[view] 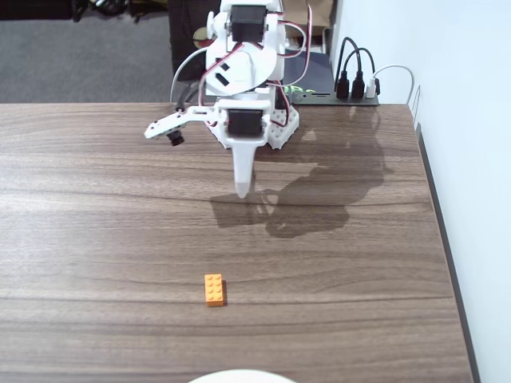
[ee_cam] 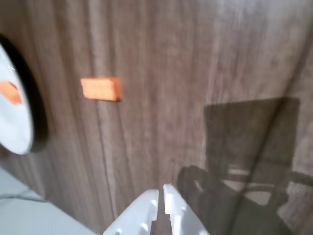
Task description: Grasp a lego block and put it on the plate.
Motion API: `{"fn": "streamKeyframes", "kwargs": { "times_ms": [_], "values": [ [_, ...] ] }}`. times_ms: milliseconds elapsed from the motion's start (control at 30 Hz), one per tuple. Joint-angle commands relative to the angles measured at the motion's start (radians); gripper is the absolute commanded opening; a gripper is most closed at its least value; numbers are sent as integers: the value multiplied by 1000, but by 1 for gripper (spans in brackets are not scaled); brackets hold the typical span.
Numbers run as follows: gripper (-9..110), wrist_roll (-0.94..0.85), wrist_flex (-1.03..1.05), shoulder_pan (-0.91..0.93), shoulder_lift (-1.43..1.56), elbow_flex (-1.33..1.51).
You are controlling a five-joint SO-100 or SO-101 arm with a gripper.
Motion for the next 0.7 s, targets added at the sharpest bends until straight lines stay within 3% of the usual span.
{"fn": "streamKeyframes", "kwargs": {
  "times_ms": [0,667],
  "values": [
    [1,-14,34,2,67,11],
    [1,-21,206,-12,466,202]
  ]
}}
